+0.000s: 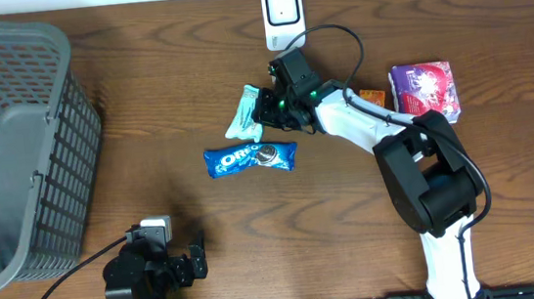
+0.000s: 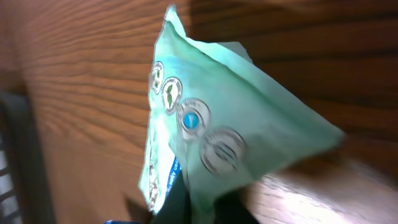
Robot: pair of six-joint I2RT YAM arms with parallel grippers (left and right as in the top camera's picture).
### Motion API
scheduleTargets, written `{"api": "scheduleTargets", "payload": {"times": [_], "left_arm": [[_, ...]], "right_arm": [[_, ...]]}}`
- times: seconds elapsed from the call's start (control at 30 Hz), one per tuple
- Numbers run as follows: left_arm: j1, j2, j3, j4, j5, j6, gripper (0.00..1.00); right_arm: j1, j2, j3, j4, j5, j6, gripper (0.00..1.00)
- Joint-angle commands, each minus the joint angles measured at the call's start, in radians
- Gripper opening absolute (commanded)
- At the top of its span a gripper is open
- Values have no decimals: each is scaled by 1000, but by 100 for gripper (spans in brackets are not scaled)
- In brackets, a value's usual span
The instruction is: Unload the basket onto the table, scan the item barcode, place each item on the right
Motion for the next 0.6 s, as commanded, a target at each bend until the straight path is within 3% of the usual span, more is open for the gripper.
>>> {"api": "scheduleTargets", "payload": {"times": [0.0, 0.17, 0.27, 0.33, 0.47, 0.57], "left_arm": [[-4, -6, -3, -21, 12, 17, 98], [-4, -6, -3, -21, 12, 17, 98], [-4, -6, -3, -21, 12, 17, 98], [-4, -6, -3, -21, 12, 17, 98], [-4, -6, -3, -21, 12, 17, 98], [-4, -6, -3, -21, 12, 17, 98]], "right_arm": [[-37, 27, 5, 52, -225, 47, 1], [-121, 24, 8, 297, -641, 370, 2], [-163, 24, 8, 352, -778, 840, 2], [-173, 24, 8, 359, -828, 996, 2], [-176, 24, 8, 473, -949, 1213, 2], [-174, 22, 8, 598, -972, 1262, 2]]}}
